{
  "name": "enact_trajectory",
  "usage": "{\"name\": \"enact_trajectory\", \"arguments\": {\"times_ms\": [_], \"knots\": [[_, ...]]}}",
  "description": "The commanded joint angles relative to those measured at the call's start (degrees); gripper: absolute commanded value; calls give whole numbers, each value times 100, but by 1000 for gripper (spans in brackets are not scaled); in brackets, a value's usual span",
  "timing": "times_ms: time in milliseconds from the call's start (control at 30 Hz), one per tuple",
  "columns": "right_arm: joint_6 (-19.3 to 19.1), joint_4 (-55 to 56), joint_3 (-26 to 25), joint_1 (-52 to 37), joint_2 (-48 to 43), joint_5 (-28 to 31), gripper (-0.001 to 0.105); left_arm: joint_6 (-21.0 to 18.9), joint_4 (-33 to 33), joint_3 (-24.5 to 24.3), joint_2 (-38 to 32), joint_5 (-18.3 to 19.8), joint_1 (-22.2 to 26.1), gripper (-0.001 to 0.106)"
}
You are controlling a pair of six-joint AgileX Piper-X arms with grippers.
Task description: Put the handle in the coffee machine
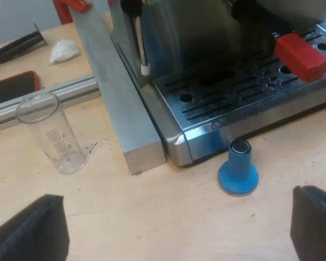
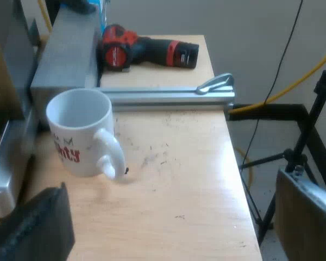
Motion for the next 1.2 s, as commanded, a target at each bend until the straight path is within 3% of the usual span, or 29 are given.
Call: {"name": "enact_trajectory", "arguments": {"times_ms": [33,233,400,433,467,533,600,767,967,1067,1100,1133,1200], "knots": [[-79,-34,-25,-37,-274,-55,78,-17,-62,76,-100,-10,3,84],[-79,-353,-25,-37,-260,-892,78,-62,-450,247,-100,-10,-76,84],[-79,-531,-25,-37,-260,-1024,78,-741,-942,353,-100,-306,-210,84],[-79,-625,-12,-37,-232,-1024,78,-1168,-1227,398,-100,-681,-304,83],[-79,-639,-1,-37,-216,-1024,78,-1351,-1464,409,-100,-1267,-432,83],[-79,-645,47,-37,-147,-1024,78,-1349,-1550,409,-87,-1987,-604,83],[-79,-645,127,-37,-90,-1024,78,-1363,-1514,423,-87,-2226,-750,83],[-59,-645,427,-37,-24,-1068,78,-1282,-1480,584,-87,-2234,-1086,83],[7,-629,785,-37,-24,-1068,78,-1081,-1480,828,-87,-2142,-1164,83],[81,-629,877,-37,-24,-1068,78,-1049,-1427,870,-87,-2014,-1146,83],[371,-629,974,-37,-24,-1068,78,-1028,-1369,868,-114,-1792,-1133,83],[429,-612,1005,-37,-37,-1068,78,-1011,-1359,868,-126,-1735,-1134,83],[383,-600,1139,-37,-82,-1054,78,-946,-1349,868,-208,-1651,-1134,83]]}}
